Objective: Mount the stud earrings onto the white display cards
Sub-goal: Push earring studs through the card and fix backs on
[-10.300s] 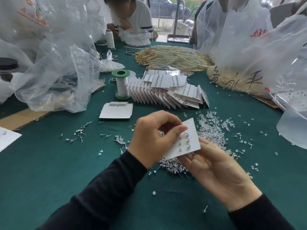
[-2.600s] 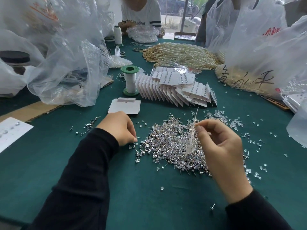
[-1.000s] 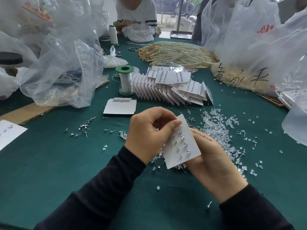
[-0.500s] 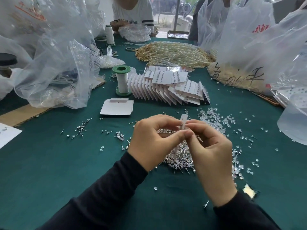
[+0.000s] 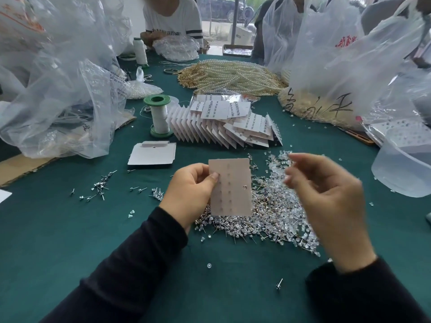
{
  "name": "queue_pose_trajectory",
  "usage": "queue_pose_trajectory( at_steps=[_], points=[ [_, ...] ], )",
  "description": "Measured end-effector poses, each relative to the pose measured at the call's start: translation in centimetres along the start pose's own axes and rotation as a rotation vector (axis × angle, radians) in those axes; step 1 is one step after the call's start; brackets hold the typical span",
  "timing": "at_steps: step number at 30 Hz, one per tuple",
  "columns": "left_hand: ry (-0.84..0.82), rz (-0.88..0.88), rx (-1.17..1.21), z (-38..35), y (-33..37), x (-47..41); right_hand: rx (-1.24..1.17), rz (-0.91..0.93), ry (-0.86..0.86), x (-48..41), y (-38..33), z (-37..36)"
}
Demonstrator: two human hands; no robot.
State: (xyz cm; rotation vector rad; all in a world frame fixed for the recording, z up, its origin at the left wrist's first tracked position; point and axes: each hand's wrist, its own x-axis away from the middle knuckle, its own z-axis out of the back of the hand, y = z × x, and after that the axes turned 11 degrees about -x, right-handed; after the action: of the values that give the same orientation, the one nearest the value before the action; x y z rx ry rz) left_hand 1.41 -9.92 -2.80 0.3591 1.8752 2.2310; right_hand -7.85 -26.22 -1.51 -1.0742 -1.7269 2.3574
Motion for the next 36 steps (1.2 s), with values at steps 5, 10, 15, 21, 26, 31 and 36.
queue_pose_trajectory(
  at_steps=[5,10,15,21,26,31,36],
  points=[
    [0.019,0.102,0.044,0.3,-0.1,-0.3,0.667,-0.324,-0.051,-1.7,2.8,6.2],
    [0.018,0.128,0.047,0.5,-0.1,-0.3,0.686,-0.453,-0.141,-1.0,3.8,6.5],
    [0.011,0.156,0.068,0.4,-0.2,-0.3,0.71,-0.424,-0.081,-0.9,4.6,6.1],
    [-0.027,0.177,0.104,0.2,-0.4,-0.1,0.402,-0.075,0.046,-0.6,1.4,4.0],
    [-0.042,0.151,0.079,-0.1,-0.5,0.1,0.251,0.226,-0.061,0.4,-1.3,-2.7],
    [-0.01,0.078,-0.043,-0.4,-0.6,0.3,0.346,0.3,-0.095,1.3,0.1,-6.3],
    [0.003,0.067,-0.099,-0.6,-0.6,0.3,0.306,0.265,-0.071,1.3,0.8,-6.2]
  ],
)
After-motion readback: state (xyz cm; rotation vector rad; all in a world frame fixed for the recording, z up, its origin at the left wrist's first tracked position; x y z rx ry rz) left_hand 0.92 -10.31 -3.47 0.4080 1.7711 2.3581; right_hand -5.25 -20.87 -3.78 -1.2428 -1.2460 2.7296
